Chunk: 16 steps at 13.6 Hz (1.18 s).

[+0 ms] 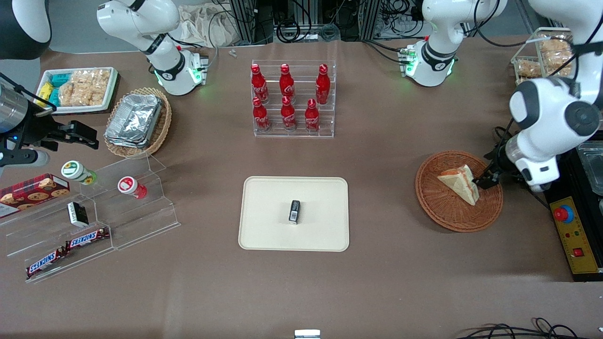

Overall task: Place sandwich from basket to tray
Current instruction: 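Lower the left gripper over the wrapped sandwich in the basket, then close the left gripper on the sandwich and lift it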

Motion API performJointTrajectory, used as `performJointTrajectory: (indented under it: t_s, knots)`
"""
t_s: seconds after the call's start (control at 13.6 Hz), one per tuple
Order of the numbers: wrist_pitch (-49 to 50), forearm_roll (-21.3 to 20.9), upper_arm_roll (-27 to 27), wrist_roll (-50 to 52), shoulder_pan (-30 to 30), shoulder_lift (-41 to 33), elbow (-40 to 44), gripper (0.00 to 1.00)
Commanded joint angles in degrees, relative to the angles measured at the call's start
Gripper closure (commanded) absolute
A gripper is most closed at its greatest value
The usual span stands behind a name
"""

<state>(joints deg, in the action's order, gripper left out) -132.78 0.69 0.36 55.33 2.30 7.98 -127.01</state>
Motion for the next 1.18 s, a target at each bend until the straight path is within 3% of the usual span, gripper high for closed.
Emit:
performJointTrajectory:
  t_s: [0.0,0.29,0.37,0.44,0.74,0.88,1.1]
  knots:
    - [-4.8,-0.1,0.0,1.8,-1.6,5.2,-0.2,0.00]
    - [-5.1,-0.8,0.2,1.7,-2.1,9.1,-1.7,0.02]
    - [-5.2,-0.8,0.3,1.8,-2.1,9.7,-1.8,0.31]
    - [-5.1,-0.8,0.3,1.8,-1.9,9.8,-1.7,0.99]
    - [-2.9,-1.1,0.3,0.7,-1.6,5.9,-0.8,1.00]
    - [7.4,-0.8,-1.0,-0.4,-2.9,3.2,5.5,1.00]
    - [16.7,-0.1,-10.6,-0.5,-4.5,5.8,18.2,1.00]
